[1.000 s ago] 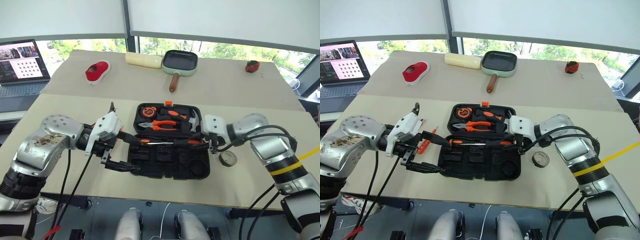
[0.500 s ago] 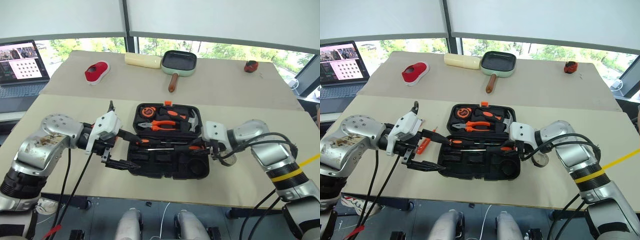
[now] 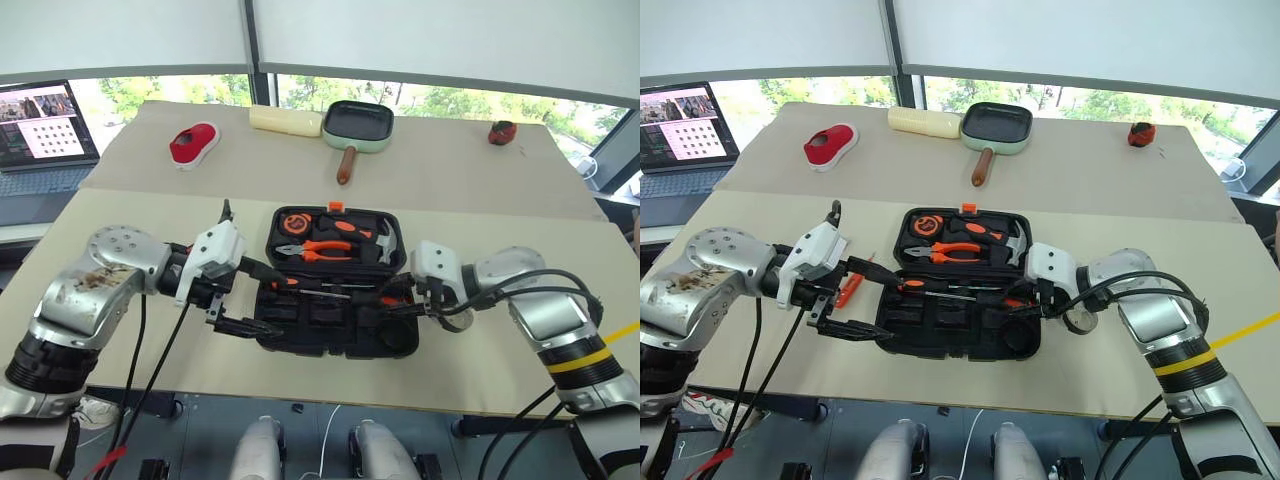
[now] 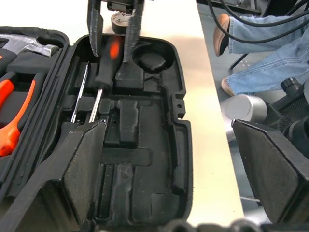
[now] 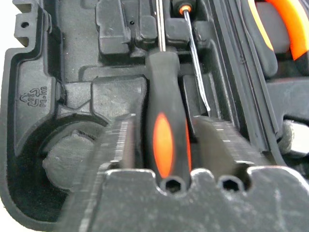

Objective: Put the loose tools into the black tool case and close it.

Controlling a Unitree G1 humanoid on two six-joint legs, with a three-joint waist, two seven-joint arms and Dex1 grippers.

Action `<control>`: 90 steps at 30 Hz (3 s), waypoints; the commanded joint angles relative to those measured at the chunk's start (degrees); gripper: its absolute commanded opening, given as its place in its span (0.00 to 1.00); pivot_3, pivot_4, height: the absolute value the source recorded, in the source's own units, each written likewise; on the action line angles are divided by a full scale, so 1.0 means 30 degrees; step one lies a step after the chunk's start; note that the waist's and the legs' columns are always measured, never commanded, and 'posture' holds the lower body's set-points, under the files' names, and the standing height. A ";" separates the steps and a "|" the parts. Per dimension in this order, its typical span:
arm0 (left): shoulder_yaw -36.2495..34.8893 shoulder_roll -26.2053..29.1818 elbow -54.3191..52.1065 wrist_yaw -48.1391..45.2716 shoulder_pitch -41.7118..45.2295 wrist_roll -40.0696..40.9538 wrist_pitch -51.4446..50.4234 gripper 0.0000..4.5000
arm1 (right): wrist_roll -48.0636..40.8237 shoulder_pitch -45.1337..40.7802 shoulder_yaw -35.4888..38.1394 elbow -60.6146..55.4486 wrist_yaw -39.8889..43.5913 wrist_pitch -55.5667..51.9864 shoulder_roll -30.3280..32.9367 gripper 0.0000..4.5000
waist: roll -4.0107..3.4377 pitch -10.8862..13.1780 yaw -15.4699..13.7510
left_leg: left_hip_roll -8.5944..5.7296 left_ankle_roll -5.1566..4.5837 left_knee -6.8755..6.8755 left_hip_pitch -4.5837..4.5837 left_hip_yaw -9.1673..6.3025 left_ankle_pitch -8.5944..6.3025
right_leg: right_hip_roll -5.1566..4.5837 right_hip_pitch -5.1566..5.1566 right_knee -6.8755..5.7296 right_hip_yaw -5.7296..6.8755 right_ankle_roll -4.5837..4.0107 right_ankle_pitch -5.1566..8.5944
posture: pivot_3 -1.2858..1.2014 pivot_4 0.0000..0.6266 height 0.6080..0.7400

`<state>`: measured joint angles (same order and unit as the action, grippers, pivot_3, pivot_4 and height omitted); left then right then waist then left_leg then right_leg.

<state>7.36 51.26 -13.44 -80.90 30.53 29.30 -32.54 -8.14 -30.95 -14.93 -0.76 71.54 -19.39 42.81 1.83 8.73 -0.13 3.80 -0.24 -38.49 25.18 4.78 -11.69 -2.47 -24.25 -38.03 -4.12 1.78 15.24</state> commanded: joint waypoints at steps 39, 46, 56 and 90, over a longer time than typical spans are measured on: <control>-0.1498 0.0014 0.0401 0.1350 -0.0612 -0.0486 0.0340 1.00 | 0.0497 -0.1941 -0.0418 -0.0897 -0.2291 -0.1703 -0.2852 0.01 | 0.0084 -0.0055 0.0018 | 0.0010 0.0000 -0.0018 -0.0028 -0.0008 -0.0001 | 0.0002 0.0030 -0.0016 0.0014 -0.0004 -0.0002 | 0.52 0.24 1.00; -0.9467 0.0768 -0.2296 0.5387 -0.8590 -0.0544 -0.2381 1.00 | -0.5803 -0.1110 0.3861 -0.5733 -0.0675 -0.6090 -0.1394 0.31 | 0.0075 -0.0038 0.0404 | 0.0025 0.0000 0.0033 -0.0012 -0.0012 -0.0001 | -0.0002 -0.0011 -0.0021 0.0015 -0.0017 -0.0009 | 0.52 0.24 1.00; -1.8170 -0.2162 -0.5716 0.7866 -1.9532 -0.0898 -0.3951 1.00 | -0.8663 0.0345 0.5086 -0.8176 -0.1756 -0.7280 -0.0756 0.98 | 0.0156 -0.0024 0.0176 | 0.0044 0.0048 0.0099 -0.0161 0.0007 0.0007 | -0.0080 0.0007 0.0031 0.0071 -0.0141 0.0043 | 0.52 0.24 1.00; 0.7269 -0.0492 1.0454 0.8683 0.7909 -0.3842 -1.2612 0.94 | -0.9865 0.6776 0.5717 -1.4581 -0.9562 -0.7077 -0.1502 1.00 | 0.0216 -0.0035 0.0078 | 0.0016 0.0054 0.0159 -0.0080 -0.0003 0.0028 | -0.0001 0.0005 -0.0007 0.0039 -0.0079 0.0015 | 0.52 0.24 1.00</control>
<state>27.45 50.87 16.36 -53.63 54.14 19.29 -71.72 -36.82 -10.63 0.91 -42.14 43.52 -41.82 38.27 2.48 8.62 0.11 3.84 -0.07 -38.01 24.94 4.77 -11.60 -2.48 -24.22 -38.05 -4.00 1.54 15.29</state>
